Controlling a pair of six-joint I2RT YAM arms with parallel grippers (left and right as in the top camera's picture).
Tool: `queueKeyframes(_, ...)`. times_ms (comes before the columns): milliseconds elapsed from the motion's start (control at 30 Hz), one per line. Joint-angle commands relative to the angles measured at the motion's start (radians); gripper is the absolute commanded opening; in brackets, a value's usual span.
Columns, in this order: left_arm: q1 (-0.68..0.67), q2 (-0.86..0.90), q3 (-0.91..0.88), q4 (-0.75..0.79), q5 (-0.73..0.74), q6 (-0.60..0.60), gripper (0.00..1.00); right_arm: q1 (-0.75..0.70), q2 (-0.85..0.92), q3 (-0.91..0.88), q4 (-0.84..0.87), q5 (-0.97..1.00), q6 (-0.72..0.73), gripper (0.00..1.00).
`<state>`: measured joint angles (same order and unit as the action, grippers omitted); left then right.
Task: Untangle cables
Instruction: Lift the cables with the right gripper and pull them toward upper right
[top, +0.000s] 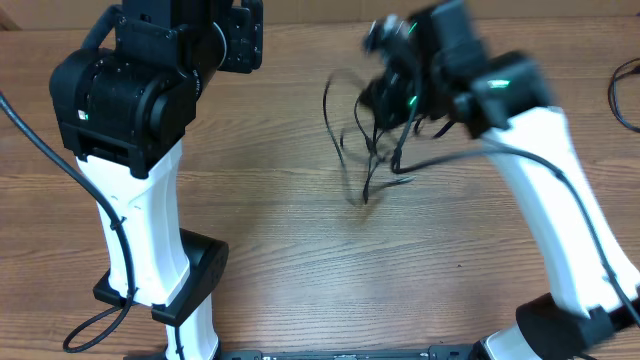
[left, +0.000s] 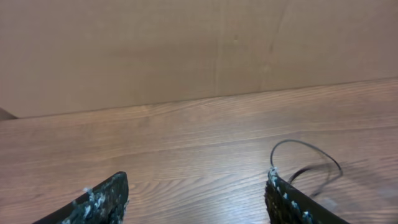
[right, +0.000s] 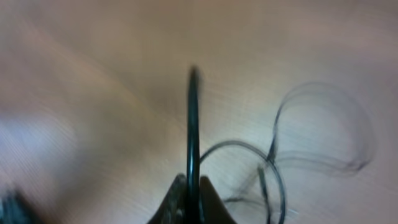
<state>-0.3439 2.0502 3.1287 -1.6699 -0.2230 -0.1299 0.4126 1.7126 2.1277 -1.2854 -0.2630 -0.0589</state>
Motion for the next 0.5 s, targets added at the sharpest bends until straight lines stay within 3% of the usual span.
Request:
queueKeyframes(0,0.027,-0.01,0.008,-0.004,-0.02,0.022,0.7,-0.007,-0.054,0.283,-0.061,0.113,0.063,0.04)
queueKeyframes(133,0.058,-0.01,-0.006,-0.019,0.021,0.03,0.73,-0.01,-0.054,0.504,-0.106,0.237,0.063,0.04)
queueKeyframes(267,0.085,-0.01,-0.067,-0.019,0.182,0.105,0.81,-0.01,-0.054,0.621,-0.109,0.367,0.063,0.04)
queueKeyframes(400,0.101,-0.01,-0.165,-0.019,0.437,0.253,0.91,-0.01,-0.054,0.671,-0.105,0.447,0.063,0.04)
queueKeyframes(467,0.101,-0.01,-0.238,-0.019,0.627,0.391,0.95,-0.01,-0.054,0.674,-0.089,0.482,0.062,0.04)
